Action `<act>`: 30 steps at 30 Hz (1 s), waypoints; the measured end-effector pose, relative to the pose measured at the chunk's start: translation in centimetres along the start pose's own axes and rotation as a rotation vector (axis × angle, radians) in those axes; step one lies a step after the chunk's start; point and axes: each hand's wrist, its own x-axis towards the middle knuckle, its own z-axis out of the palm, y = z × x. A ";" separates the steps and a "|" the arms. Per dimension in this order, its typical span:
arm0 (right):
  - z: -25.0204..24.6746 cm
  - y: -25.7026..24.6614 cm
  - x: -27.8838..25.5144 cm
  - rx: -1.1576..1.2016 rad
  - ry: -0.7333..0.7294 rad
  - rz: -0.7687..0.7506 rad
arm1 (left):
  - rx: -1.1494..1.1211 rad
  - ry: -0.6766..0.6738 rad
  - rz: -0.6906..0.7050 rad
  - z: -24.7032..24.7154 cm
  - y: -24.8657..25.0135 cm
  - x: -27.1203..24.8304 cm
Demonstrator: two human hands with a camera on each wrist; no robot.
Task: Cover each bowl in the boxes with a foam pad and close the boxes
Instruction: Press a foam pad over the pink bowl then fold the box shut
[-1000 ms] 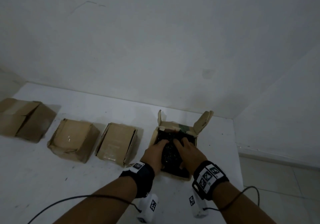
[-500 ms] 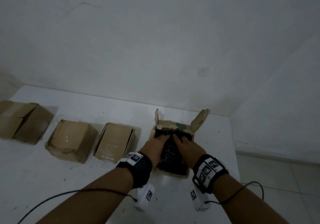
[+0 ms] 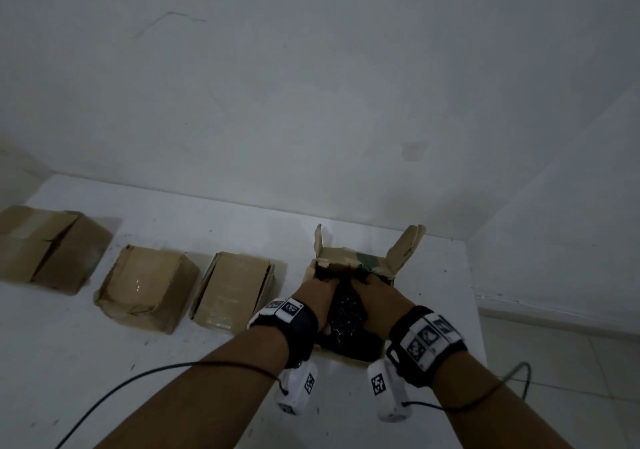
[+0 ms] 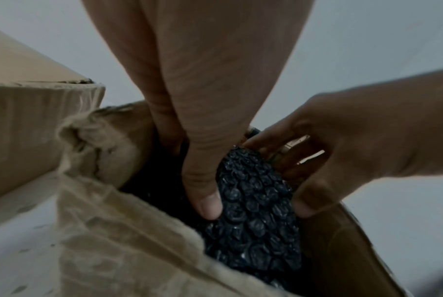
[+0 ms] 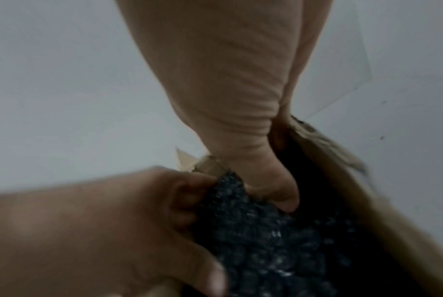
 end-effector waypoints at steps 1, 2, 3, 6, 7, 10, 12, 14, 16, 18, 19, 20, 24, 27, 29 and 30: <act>0.0 0.0 -0.2 0.030 -0.005 0.000 | -0.008 0.011 -0.003 0.1 0.1 0.0; 0.0 0.0 -0.2 0.053 -0.023 0.002 | -0.011 0.018 -0.004 0.0 0.1 0.0; 0.3 -0.1 -0.3 0.057 -0.053 0.022 | -0.013 0.018 -0.001 0.1 0.2 -0.1; 1.7 -0.7 0.0 -0.037 -0.044 0.062 | -0.030 0.010 0.006 -0.2 0.2 0.1; 2.1 -0.8 0.2 -0.068 -0.020 0.062 | -0.029 0.004 0.005 -0.3 0.1 0.1; 2.8 -0.6 0.6 -0.101 0.041 0.036 | -0.012 -0.007 -0.007 -0.3 0.1 0.0; 2.9 -0.5 0.5 -0.105 0.055 0.020 | 0.006 -0.026 -0.017 -0.2 0.1 0.0; 2.8 -0.6 0.4 -0.104 0.081 0.015 | -0.013 -0.043 -0.021 -0.4 0.2 0.3; 2.6 -0.7 0.2 -0.085 0.065 0.015 | 0.014 -0.073 -0.034 -0.7 0.4 0.5; 2.3 -0.4 -0.3 -0.059 0.033 0.015 | 0.066 -0.081 -0.039 -0.9 1.0 0.7; 2.1 -0.5 -0.4 -0.055 0.023 0.005 | 0.062 -0.078 -0.050 -0.8 1.1 0.8; 2.0 -0.3 -0.7 -0.051 0.026 -0.004 | 0.032 -0.081 -0.061 -0.6 1.2 1.0; 1.8 -0.2 -1.5 0.035 0.029 0.063 | -0.088 -0.093 -0.106 0.1 0.8 1.2; 2.2 0.0 -0.8 0.052 0.015 0.089 | -0.088 -0.059 -0.127 0.3 0.6 0.9; 2.1 -0.1 -0.5 0.068 0.012 0.081 | -0.080 -0.050 -0.138 0.4 0.5 0.6; 2.0 0.0 -0.4 0.075 0.008 0.076 | -0.087 -0.045 -0.137 0.3 0.6 0.3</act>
